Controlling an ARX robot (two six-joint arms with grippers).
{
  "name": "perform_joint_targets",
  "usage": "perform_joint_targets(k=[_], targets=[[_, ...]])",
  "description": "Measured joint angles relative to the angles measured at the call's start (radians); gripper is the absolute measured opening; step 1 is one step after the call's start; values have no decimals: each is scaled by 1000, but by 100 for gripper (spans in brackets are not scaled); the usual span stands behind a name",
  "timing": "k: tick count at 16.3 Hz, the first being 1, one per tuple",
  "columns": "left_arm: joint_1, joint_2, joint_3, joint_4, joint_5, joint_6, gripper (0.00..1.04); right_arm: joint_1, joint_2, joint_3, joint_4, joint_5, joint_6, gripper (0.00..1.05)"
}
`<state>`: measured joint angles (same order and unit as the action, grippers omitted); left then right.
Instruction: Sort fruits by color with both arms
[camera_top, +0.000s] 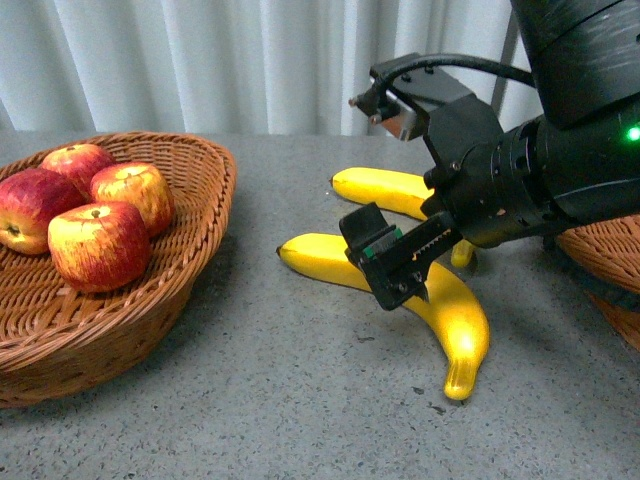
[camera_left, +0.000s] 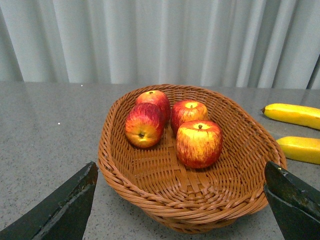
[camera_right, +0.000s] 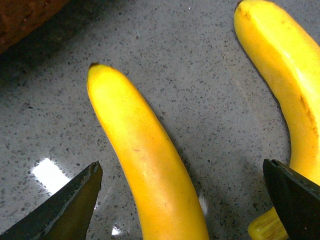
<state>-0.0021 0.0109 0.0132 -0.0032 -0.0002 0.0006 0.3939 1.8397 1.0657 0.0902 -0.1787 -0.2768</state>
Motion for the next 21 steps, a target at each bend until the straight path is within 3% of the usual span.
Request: perform_joint_targets(k=[7, 10, 13, 17, 21], targets=[[0, 0, 0, 0, 0, 0, 98, -1, 53, 14, -78, 44, -93, 98], [0, 0, 0, 0, 0, 0, 98, 6, 56, 3, -76, 47, -118, 71], [0, 0, 0, 0, 0, 0, 98, 4, 55, -7, -47, 43, -117, 37], [0, 0, 0, 0, 0, 0, 98, -55, -37, -49, 20, -29, -43, 35], [0, 0, 0, 0, 0, 0, 98, -270, -250, -75, 55, -92, 17, 35]])
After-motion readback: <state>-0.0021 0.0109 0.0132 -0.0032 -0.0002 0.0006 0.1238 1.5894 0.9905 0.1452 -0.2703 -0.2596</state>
